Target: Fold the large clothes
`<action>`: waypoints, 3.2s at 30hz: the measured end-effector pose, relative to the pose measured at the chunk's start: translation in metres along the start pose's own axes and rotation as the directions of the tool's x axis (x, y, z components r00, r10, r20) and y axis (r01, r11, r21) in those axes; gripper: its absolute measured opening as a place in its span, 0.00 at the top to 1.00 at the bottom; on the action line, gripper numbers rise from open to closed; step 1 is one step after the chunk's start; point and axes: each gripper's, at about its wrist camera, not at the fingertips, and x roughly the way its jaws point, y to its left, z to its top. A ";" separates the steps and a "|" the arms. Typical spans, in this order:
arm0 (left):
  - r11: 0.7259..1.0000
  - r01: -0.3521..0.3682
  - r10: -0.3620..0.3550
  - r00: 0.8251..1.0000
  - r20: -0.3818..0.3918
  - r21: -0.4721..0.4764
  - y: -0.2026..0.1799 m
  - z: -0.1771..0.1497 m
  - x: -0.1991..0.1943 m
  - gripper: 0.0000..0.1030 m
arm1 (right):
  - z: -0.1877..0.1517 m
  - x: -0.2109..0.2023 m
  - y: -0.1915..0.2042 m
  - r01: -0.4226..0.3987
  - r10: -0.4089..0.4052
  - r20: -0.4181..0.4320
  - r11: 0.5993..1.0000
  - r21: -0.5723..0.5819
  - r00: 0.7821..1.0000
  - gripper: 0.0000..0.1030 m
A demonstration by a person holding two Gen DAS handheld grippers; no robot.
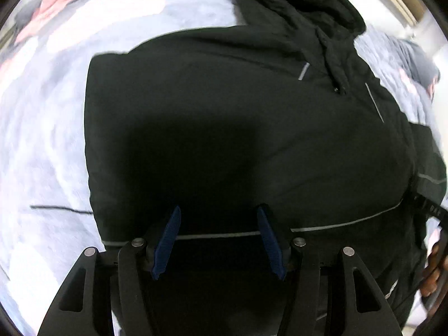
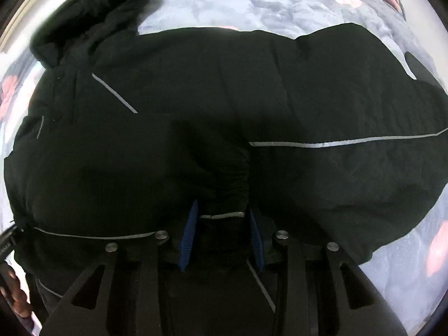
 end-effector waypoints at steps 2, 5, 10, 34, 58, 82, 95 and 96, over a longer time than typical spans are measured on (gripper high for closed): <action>1.000 0.003 -0.003 1.000 0.013 0.006 -0.001 -0.001 -0.011 0.43 | 0.003 -0.004 0.000 0.005 -0.005 -0.006 1.000 -0.008 1.000 0.63; 0.999 0.038 -0.037 0.996 0.076 -0.016 0.005 -0.008 -0.045 0.43 | 0.005 -0.031 -0.004 -0.069 0.069 0.014 0.998 0.006 0.998 0.56; 0.997 0.068 -0.064 0.990 0.127 -0.028 0.007 -0.020 -0.077 0.43 | -0.009 -0.093 0.008 -0.151 0.150 0.160 0.989 -0.005 0.976 0.37; 0.993 -0.038 0.023 0.991 0.131 0.108 -0.014 -0.109 -0.125 0.43 | -0.097 -0.099 0.040 -0.042 0.042 0.006 0.999 -0.022 0.999 0.55; 0.996 0.000 -0.025 0.964 0.263 0.094 -0.174 -0.217 -0.239 0.42 | -0.162 -0.226 -0.185 -0.145 0.110 0.179 0.970 0.196 0.978 0.45; 0.984 -0.118 0.098 0.983 0.155 0.132 -0.353 -0.159 -0.169 0.42 | -0.001 -0.107 -0.469 -0.134 0.061 0.177 0.890 0.436 0.982 0.39; 0.978 -0.120 0.110 0.992 0.067 0.170 -0.383 -0.130 -0.114 0.42 | 0.041 -0.021 -0.507 -0.205 0.155 0.135 0.809 0.552 0.979 0.26; 0.977 -0.116 0.105 0.992 0.071 0.179 -0.388 -0.124 -0.111 0.42 | 0.043 -0.020 -0.505 -0.209 0.161 0.136 0.814 0.542 0.978 0.27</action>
